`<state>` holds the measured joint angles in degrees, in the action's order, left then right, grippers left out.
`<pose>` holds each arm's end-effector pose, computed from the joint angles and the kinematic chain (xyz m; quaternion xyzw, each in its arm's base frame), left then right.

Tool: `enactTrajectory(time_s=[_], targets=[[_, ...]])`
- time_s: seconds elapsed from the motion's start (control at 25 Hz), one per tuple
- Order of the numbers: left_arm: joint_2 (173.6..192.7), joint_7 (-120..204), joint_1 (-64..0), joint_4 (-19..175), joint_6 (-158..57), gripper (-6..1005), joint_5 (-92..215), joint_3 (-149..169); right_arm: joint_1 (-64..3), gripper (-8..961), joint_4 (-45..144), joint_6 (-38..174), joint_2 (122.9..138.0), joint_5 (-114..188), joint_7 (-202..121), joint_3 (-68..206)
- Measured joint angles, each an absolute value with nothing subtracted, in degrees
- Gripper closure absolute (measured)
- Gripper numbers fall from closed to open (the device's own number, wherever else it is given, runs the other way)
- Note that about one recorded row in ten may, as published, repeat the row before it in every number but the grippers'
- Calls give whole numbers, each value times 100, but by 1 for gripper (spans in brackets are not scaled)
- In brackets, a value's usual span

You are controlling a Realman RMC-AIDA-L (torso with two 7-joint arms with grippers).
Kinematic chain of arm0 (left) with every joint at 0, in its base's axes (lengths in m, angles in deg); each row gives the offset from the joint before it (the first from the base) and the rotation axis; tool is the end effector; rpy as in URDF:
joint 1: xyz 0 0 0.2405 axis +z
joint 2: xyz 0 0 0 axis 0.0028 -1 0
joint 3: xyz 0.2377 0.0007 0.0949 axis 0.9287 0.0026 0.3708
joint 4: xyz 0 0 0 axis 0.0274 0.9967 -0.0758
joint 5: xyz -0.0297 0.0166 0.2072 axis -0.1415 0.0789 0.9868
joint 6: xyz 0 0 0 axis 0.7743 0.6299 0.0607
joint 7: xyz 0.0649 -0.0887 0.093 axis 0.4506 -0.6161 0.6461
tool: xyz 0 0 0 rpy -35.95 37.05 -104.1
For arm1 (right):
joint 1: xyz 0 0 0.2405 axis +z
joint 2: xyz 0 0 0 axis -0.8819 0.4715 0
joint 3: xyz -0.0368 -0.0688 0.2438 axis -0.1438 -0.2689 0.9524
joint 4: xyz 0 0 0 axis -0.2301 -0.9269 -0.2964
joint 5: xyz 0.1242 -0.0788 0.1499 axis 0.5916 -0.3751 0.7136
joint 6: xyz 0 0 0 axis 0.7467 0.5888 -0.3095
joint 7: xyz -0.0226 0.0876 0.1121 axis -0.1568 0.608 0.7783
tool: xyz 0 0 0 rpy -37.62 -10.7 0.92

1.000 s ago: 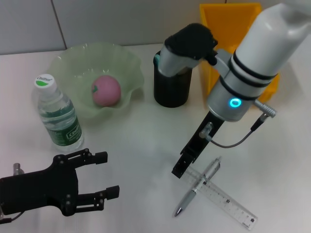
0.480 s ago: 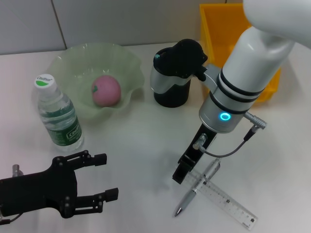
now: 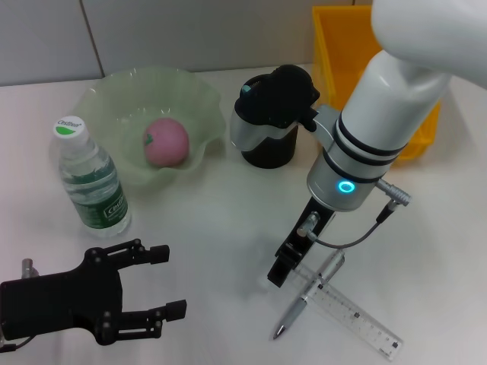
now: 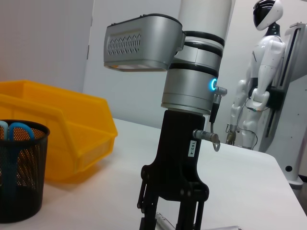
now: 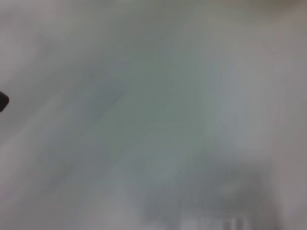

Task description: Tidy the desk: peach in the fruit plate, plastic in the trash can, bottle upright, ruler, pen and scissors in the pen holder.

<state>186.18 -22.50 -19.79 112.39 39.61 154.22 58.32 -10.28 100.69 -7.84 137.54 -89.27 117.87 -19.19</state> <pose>-0.2809 0.2582 -0.0161 -0.9510 -0.1333 -0.2726 0.0594 0.1388 0.3519 -0.0848 -0.8979 0.3488 -0.2553 0.0837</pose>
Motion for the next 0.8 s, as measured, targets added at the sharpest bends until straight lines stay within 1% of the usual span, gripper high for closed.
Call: enactTrajectory(time_s=[0.8], targets=[[18618, -2267, -2013, 11264, 3976, 171, 15421, 5837, -1014, 296, 10069, -600, 13754, -8892, 11917, -2188]])
